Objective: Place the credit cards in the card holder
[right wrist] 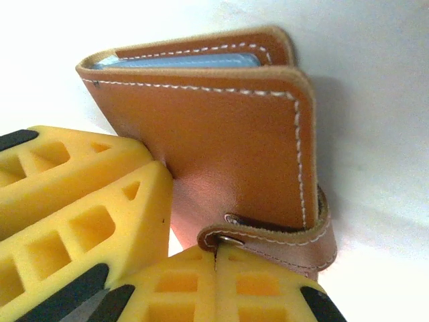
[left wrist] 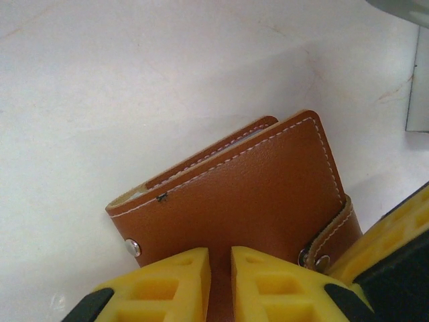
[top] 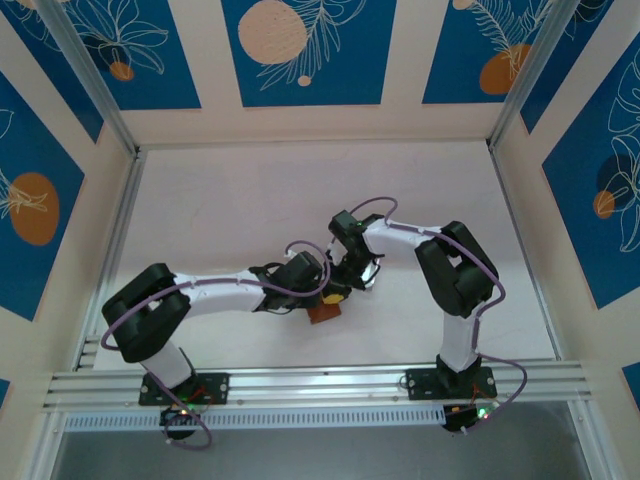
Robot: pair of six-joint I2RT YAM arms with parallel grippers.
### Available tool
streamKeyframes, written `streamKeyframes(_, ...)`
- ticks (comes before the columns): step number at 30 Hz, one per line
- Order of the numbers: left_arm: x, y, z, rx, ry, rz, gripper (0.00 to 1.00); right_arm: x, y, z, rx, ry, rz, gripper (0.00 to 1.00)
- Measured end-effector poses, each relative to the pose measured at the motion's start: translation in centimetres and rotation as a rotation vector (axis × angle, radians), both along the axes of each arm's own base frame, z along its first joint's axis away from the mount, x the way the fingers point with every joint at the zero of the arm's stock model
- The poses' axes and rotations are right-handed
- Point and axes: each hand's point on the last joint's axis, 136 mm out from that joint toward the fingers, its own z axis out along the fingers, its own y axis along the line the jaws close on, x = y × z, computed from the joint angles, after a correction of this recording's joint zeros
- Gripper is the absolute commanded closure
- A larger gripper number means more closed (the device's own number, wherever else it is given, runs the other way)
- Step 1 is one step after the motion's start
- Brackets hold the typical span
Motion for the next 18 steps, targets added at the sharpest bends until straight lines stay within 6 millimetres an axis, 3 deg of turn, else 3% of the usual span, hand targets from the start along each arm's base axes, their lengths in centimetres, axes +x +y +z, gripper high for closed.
streamKeyframes(18,0.33,-0.68,0.04,-0.022,-0.016,-0.003,0.84,1.03,-0.36,0.03,0.012,-0.015,-0.024,1.00)
